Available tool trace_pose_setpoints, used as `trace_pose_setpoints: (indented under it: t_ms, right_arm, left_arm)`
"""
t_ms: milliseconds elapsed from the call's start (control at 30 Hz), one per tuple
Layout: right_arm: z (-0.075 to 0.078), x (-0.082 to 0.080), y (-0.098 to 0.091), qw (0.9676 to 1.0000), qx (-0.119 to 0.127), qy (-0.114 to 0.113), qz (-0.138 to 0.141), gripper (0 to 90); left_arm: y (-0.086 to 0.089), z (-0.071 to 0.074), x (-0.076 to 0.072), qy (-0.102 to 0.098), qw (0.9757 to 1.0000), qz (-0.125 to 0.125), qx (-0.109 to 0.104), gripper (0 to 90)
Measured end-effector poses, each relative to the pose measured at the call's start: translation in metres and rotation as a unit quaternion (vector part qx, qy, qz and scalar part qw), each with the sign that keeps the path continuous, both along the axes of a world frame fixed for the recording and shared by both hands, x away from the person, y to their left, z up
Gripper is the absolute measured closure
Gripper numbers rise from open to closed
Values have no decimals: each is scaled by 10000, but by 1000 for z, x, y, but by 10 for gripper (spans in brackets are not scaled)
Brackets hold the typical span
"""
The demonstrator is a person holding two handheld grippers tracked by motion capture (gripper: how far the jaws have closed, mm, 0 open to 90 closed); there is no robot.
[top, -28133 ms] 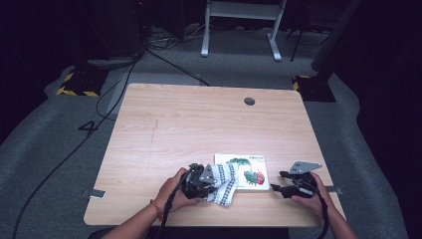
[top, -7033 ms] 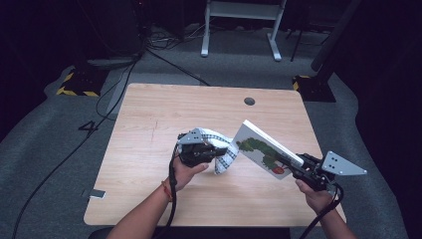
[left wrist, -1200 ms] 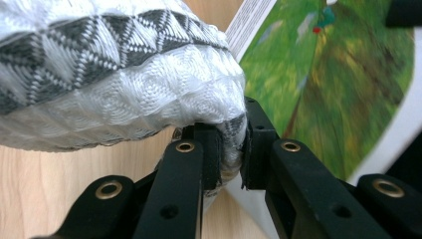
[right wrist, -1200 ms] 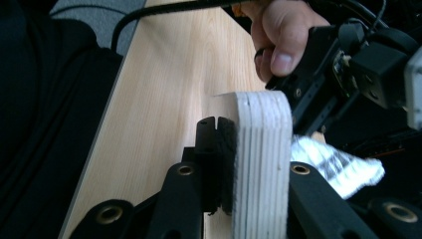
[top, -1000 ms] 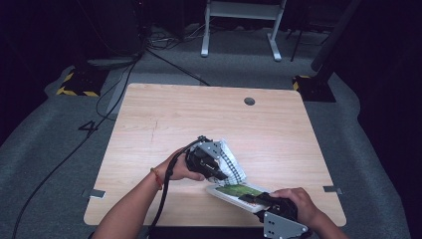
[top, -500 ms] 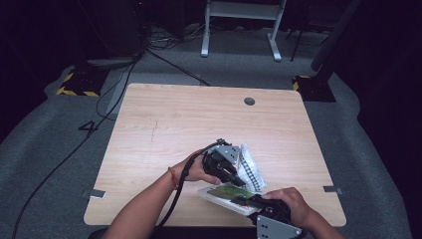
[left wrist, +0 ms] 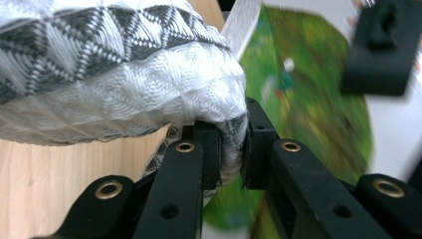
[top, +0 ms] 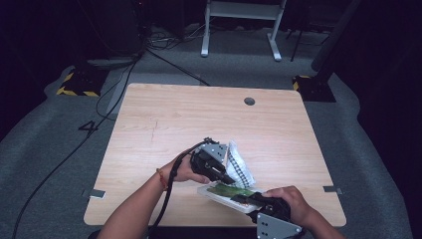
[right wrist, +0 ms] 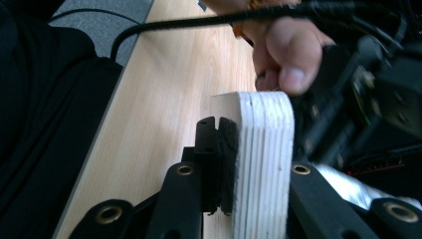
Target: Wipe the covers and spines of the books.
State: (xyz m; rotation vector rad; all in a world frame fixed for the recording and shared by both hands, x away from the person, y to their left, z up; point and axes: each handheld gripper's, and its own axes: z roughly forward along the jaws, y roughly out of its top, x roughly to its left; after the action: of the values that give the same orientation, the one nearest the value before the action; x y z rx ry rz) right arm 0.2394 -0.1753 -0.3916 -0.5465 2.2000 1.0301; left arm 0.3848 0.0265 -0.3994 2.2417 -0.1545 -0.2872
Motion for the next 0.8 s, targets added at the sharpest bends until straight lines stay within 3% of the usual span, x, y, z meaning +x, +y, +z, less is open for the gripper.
trace_pose_setpoints:
  t_ms: [133, 233, 367, 567, 700, 800]
  right_arm:
    - [-1, -2, 4, 10000, -77, -39, 32, 777]
    - [-1, 0, 3, 9999, -93, -56, 27, 776]
    - [-1, 8, -7, 9995, -61, -184, -265, 778]
    - [-6, 22, -14, 9983, -72, -133, -560, 778]
    - [-9, 28, -14, 9977, -99, -139, -654, 778]
    - [-9, 27, -12, 9980, -92, -106, -609, 778]
  left_arm:
    - [-17, 2, -2, -88, 9998, -142, 78, 812]
    - [-17, 2, 2, -129, 9998, -111, 143, 812]
    - [2, 0, 16, -114, 9993, 266, 231, 812]
    - [23, -1, 27, -59, 9978, 583, 300, 812]
    - [18, 0, 26, -34, 9985, 499, 229, 812]
    - [3, 3, 21, -108, 9992, 313, 230, 812]
